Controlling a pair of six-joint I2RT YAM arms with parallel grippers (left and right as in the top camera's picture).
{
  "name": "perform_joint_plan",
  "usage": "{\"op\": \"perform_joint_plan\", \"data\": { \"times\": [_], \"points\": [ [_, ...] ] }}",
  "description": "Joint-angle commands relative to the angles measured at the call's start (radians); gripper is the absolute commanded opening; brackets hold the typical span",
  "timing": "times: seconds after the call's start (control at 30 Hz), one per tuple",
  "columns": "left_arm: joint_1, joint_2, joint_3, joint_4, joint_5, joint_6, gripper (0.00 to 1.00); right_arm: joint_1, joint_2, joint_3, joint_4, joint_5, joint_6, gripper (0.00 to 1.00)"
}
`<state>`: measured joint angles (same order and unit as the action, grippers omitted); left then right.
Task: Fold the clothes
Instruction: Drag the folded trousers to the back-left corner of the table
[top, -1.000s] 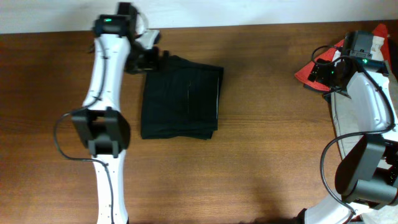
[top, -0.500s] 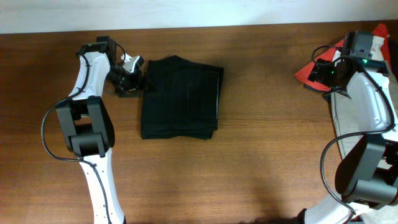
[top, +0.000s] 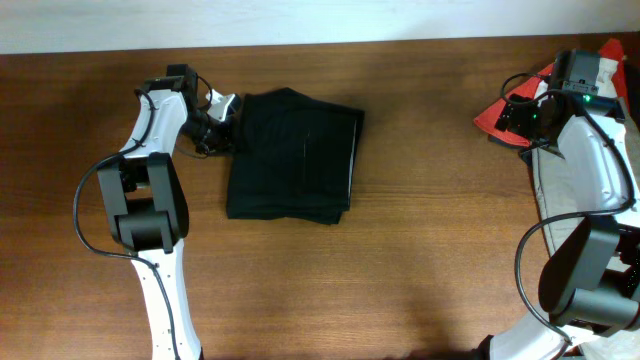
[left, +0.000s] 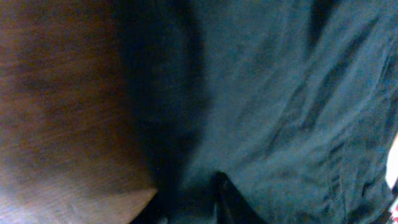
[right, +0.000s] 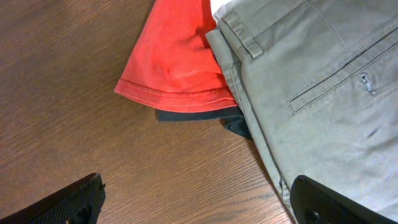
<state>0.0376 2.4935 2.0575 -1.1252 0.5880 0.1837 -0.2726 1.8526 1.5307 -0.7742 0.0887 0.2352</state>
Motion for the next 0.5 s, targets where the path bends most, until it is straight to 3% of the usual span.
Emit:
{"op": "perform_joint_plan", "data": {
  "times": [0.0, 0.17, 0.47],
  "points": [
    [0.005, 0.001, -0.011, 0.063, -0.008, -0.073, 0.00, -0.003, -0.004, 0.008, 0.003, 0.010, 0.006, 0.99],
    [0.072, 0.001, -0.011, 0.200, -0.057, -0.250, 0.00, -0.003, -0.004, 0.008, 0.003, 0.010, 0.006, 0.98],
    [0.322, 0.001, -0.011, 0.280, -0.439, -0.568, 0.01, -0.003, -0.004, 0.008, 0.003, 0.010, 0.006, 0.99]
  ]
}}
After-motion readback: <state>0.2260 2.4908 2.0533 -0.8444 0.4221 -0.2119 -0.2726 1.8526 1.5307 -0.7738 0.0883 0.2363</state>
